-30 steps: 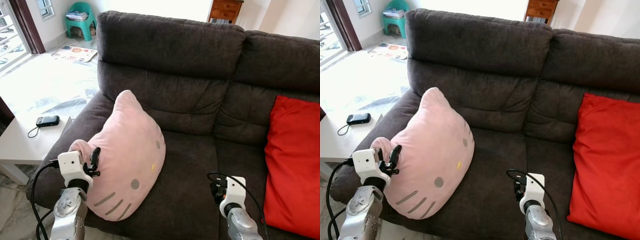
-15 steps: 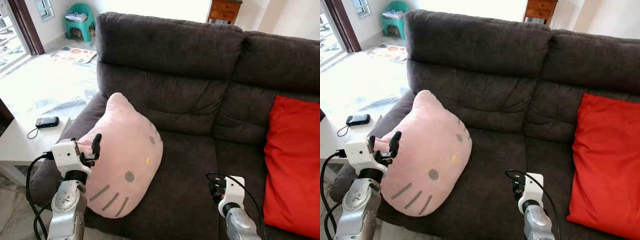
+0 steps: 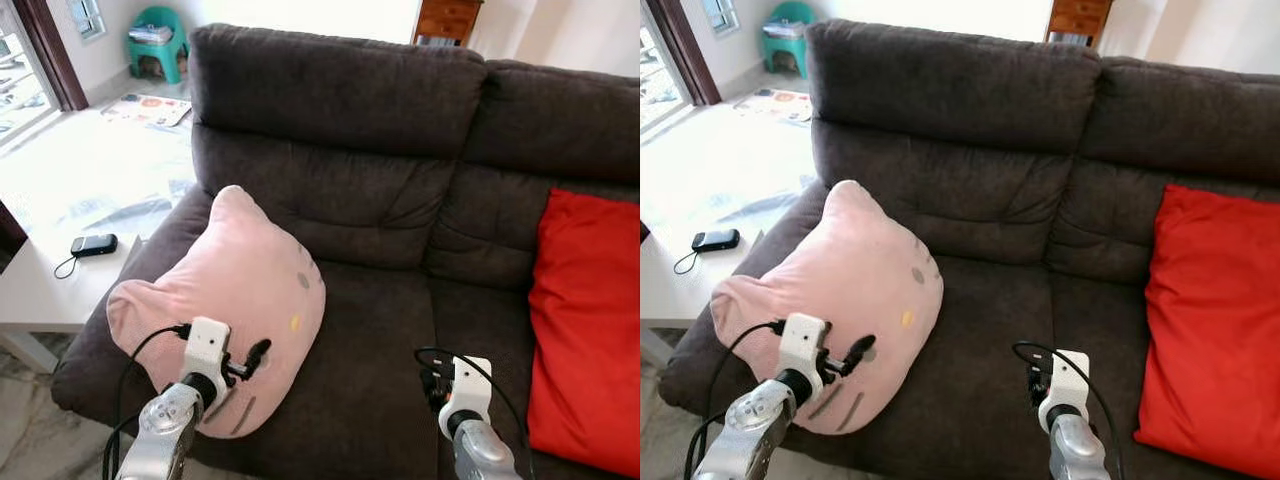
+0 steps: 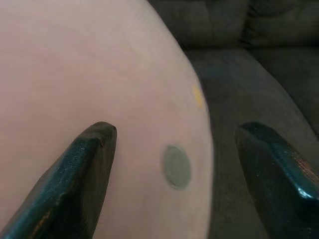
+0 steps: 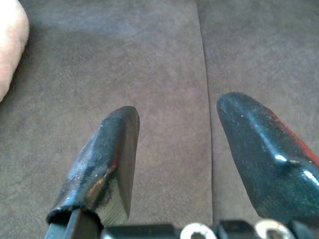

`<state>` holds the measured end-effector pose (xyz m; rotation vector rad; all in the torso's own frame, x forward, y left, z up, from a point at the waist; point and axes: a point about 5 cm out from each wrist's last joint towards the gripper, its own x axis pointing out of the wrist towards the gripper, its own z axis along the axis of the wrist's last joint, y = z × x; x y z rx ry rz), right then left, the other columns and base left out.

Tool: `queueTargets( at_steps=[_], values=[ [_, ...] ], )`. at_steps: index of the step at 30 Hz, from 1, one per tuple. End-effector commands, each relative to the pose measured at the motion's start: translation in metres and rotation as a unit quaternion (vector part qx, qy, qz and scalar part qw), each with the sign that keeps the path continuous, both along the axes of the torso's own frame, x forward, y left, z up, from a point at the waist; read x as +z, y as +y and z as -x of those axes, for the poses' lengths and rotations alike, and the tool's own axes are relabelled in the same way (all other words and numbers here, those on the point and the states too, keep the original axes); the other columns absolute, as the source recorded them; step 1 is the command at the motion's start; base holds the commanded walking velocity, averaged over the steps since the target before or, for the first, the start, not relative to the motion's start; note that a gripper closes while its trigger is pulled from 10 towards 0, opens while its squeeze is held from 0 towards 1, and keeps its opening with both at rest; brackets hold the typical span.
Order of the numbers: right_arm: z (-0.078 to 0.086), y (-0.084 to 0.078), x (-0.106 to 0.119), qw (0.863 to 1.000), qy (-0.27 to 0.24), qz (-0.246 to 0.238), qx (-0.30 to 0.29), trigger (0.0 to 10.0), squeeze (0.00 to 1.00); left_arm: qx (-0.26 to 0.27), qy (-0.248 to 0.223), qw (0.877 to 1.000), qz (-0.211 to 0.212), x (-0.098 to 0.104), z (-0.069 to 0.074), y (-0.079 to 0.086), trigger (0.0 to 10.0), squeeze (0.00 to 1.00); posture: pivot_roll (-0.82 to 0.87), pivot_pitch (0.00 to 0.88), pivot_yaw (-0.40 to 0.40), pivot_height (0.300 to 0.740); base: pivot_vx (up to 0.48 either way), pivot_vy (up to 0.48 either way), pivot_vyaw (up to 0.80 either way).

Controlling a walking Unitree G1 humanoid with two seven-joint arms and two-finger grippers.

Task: Move the pillow to the sofa from floor

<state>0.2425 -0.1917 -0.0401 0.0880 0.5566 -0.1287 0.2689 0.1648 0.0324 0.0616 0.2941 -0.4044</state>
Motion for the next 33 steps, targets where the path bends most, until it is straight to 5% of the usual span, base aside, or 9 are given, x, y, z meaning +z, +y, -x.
queueTargets(
  at_steps=[1,8,9,14,23,33],
  values=[
    [0.007,-0.004,-0.005,1.0,0.016,-0.003,-0.015,10.0,0.0,-0.015,0.017,1.0,-0.012,-0.005,0.001,-0.001,10.0,0.0,0.08,0.051,-0.038,0.74,0.0,0.0,0.0],
    [0.006,-0.003,-0.004,1.0,0.008,-0.009,-0.023,10.0,0.0,0.014,-0.05,0.998,-0.035,0.008,-0.008,0.003,10.0,0.0,0.08,0.053,-0.025,0.74,0.0,0.0,0.0],
    [0.006,-0.002,-0.004,1.0,0.006,-0.01,-0.023,10.0,0.0,0.049,-0.094,0.993,-0.049,0.017,-0.011,0.008,10.0,0.0,0.08,0.053,-0.025,0.74,0.0,0.0,0.0],
    [0.004,-0.001,-0.003,1.0,0.0,-0.012,-0.021,10.0,0.0,0.102,-0.16,0.979,-0.077,0.029,-0.011,0.017,10.0,0.0,0.08,0.048,-0.026,0.74,0.0,0.0,0.0],
    [0.004,-0.002,-0.002,1.0,-0.003,-0.011,-0.019,10.0,0.0,0.15,-0.207,0.962,-0.096,0.036,-0.009,0.021,10.0,0.0,0.08,0.04,-0.032,0.74,0.0,0.0,0.0],
    [0.005,0.0,-0.003,1.0,-0.003,-0.012,-0.013,10.0,0.0,0.139,-0.212,0.962,-0.1,0.035,-0.01,0.018,10.0,0.0,0.07,0.01,-0.026,0.74,0.0,0.0,0.0]
  ],
)
